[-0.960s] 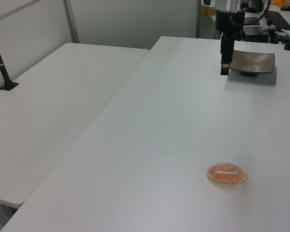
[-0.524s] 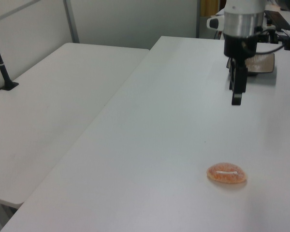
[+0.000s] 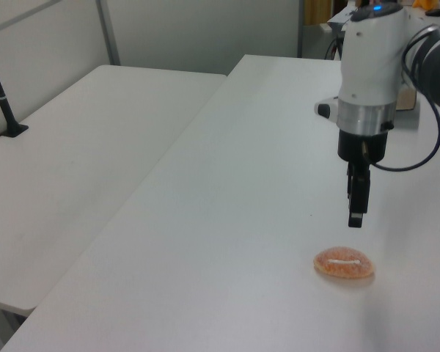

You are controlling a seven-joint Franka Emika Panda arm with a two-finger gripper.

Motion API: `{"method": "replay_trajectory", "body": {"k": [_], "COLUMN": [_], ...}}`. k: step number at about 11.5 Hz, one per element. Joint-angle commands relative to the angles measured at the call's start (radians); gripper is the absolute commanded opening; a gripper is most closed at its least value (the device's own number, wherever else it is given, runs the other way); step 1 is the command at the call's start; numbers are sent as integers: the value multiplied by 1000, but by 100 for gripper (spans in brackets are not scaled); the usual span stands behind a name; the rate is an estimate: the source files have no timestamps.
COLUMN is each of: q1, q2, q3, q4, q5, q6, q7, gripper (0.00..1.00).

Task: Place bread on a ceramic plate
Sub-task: 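Lower the gripper over the bread roll and close on it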

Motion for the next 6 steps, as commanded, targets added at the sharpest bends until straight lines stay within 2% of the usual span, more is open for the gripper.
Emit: {"method": "replay_trajectory", "body": {"k": [1, 6], "q1": [13, 27], "q2": [3, 84], "q3": [-6, -7], "q4": [-108, -165], "q5": [-49, -162], "q6": [143, 268], "q7": [37, 138], "gripper": [100, 100]}}
